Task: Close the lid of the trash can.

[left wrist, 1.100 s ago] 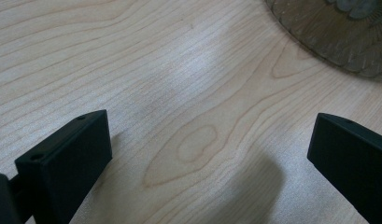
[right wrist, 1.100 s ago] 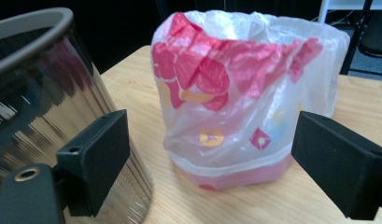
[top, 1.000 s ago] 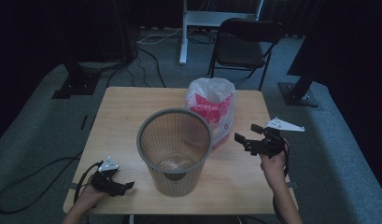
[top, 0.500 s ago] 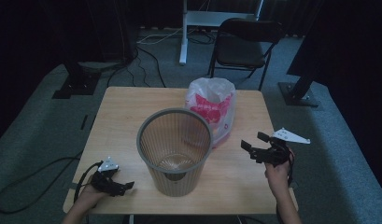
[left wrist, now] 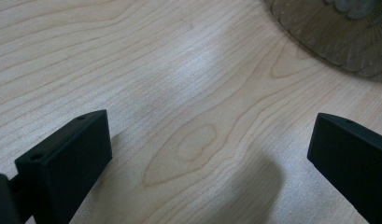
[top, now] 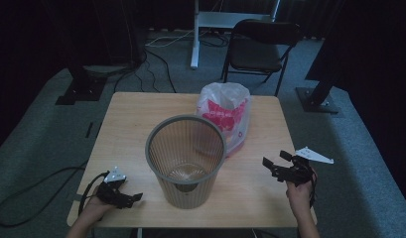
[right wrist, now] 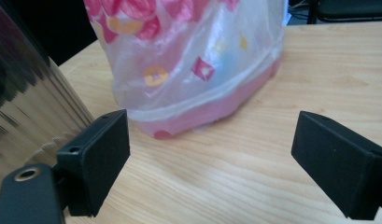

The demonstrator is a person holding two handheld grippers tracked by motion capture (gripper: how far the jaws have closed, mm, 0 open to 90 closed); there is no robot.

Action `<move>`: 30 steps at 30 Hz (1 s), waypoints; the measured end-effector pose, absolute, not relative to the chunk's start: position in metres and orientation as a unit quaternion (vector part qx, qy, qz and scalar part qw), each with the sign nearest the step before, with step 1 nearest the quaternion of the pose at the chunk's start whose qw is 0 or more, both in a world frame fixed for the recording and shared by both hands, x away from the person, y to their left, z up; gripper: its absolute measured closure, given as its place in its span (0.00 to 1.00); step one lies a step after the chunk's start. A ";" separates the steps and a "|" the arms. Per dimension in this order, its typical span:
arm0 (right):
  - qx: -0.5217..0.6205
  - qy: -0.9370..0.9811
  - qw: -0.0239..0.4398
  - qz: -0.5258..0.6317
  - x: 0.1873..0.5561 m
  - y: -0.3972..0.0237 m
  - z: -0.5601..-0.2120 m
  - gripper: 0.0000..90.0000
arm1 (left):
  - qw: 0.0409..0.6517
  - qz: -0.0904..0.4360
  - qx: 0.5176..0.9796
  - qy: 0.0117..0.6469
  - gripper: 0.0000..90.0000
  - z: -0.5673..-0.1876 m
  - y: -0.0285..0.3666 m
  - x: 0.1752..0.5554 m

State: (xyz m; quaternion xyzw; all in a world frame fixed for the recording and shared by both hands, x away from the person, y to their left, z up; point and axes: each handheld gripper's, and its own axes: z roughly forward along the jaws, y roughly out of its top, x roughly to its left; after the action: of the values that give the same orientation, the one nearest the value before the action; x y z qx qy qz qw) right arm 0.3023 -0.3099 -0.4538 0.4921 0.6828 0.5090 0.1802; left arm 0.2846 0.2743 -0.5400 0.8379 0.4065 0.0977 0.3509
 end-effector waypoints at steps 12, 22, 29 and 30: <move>0.520 0.682 0.174 0.484 0.296 -0.326 -0.479 0.12 | 0.350 0.099 0.838 0.406 0.00 -0.540 0.274 0.285; 0.539 0.680 0.182 0.463 0.286 -0.339 -0.496 0.12 | 0.351 0.098 0.838 0.406 0.00 -0.540 0.274 0.284; 0.547 0.682 0.187 0.447 0.279 -0.349 -0.507 0.12 | 0.351 0.098 0.837 0.407 0.00 -0.540 0.274 0.285; 0.547 0.684 0.190 0.445 0.278 -0.351 -0.508 0.12 | 0.351 0.098 0.837 0.408 0.00 -0.540 0.274 0.285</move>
State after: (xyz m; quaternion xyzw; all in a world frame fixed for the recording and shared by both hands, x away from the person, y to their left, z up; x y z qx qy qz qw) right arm 0.2780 -0.3506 -0.5079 0.5465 0.6836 0.4448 0.1900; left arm 0.2846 0.2743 -0.5400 0.8372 0.4077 0.0979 0.3512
